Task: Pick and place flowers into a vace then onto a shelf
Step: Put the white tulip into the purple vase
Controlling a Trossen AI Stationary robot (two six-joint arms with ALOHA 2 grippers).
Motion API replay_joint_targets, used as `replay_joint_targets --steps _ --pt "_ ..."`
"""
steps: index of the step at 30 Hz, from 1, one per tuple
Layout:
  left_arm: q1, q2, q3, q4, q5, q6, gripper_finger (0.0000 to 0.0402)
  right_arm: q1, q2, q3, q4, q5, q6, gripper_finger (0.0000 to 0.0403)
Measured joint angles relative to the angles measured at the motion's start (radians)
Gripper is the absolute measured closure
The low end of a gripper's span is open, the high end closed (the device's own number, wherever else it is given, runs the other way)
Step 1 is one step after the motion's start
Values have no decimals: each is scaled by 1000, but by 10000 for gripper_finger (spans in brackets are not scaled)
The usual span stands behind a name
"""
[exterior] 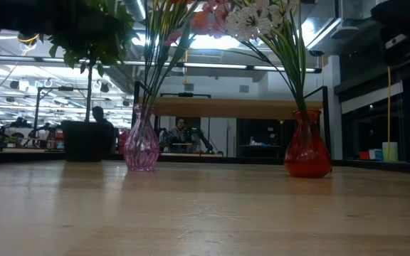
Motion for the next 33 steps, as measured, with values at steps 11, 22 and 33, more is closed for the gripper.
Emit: replay_joint_targets --steps 11,22,33 --pt "194 -15 -37 75 151 -83 396 -36 0 0 -2 -2 24 403" --pt "217 -15 -37 53 208 -101 396 -62 0 0 -10 -2 53 403" --pt "217 -14 -37 5 202 -104 396 -88 0 0 -22 -2 53 403"
